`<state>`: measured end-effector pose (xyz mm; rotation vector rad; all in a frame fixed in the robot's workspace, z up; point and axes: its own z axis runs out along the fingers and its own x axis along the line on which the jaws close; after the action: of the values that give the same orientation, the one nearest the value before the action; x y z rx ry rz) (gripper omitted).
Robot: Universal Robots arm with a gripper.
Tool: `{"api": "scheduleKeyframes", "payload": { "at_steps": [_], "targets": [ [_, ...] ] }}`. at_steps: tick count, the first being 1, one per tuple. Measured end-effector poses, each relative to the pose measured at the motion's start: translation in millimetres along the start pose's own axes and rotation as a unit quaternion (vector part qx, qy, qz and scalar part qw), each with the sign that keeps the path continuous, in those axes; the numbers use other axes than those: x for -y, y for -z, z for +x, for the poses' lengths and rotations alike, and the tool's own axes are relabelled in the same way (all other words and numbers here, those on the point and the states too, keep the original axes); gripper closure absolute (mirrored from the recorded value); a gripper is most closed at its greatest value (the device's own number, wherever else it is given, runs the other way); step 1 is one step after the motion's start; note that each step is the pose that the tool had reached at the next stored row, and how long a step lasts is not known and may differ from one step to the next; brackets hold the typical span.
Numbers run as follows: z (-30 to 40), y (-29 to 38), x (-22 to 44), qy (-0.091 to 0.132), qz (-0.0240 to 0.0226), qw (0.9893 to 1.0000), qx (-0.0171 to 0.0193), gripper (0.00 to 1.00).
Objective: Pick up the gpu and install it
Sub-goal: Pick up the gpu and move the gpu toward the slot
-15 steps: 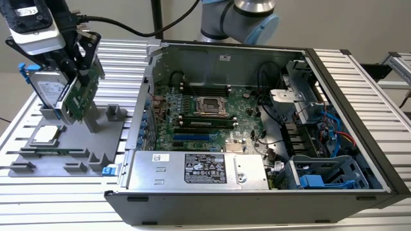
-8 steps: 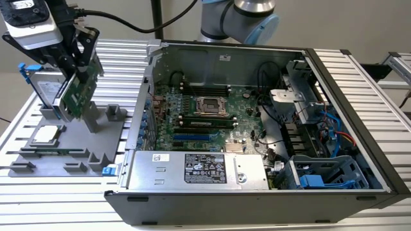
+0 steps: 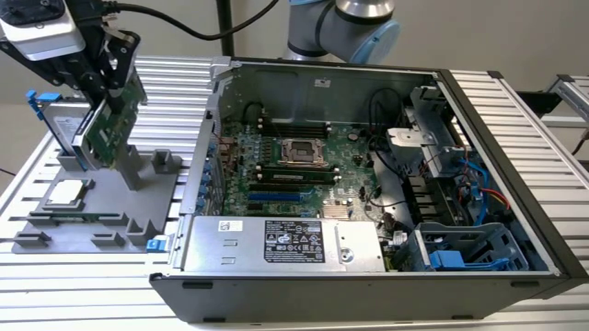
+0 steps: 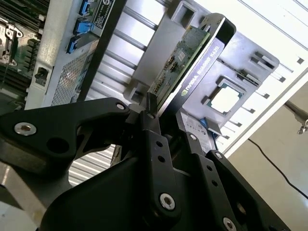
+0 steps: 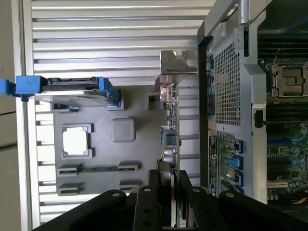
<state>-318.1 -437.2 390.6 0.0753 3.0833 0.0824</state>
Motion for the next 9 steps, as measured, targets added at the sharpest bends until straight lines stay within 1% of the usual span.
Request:
{"api": "scheduleKeyframes", "payload": {
  "at_steps": [4,9],
  "targets": [
    [-0.2,4.4,-0.2,0.0,0.0,1.0,0.0,1.0],
    [-0.6,8.5,-0.4,0.0,0.0,1.0,0.0,1.0]
  ]
}}
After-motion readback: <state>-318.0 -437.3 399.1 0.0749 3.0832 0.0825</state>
